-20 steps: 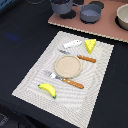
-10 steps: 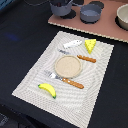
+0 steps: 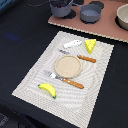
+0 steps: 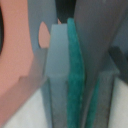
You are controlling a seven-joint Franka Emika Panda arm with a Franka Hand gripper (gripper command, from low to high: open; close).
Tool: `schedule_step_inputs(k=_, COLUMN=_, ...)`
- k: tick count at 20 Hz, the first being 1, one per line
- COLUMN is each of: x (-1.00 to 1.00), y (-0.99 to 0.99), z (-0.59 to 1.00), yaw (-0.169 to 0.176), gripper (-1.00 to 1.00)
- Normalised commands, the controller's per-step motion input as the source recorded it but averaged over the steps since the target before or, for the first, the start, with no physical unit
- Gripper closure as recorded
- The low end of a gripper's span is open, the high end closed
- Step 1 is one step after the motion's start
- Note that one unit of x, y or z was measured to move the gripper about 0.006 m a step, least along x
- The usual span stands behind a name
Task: Interact with the objects in diverse but meaningful ways.
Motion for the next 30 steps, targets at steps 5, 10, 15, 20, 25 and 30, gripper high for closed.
schedule_step_inputs(k=5, x=0.27, y=0.49, z=0.03, yaw=0.000, gripper=1.00)
schedule_step_inputs(k=10, x=0.29, y=0.51, z=0.00, yaw=0.000, gripper=1.00)
schedule_step_inputs(k=15, x=0.36, y=0.56, z=0.01, yaw=0.000, gripper=1.00)
schedule_step_inputs(k=20, x=0.37, y=0.62, z=0.00, yaw=0.000, gripper=1.00)
schedule_step_inputs(k=25, x=0.42, y=0.43, z=0.24, yaw=0.000, gripper=1.00)
schedule_step_inputs(k=30, x=0.63, y=0.03, z=0.70, yaw=0.000, gripper=1.00)
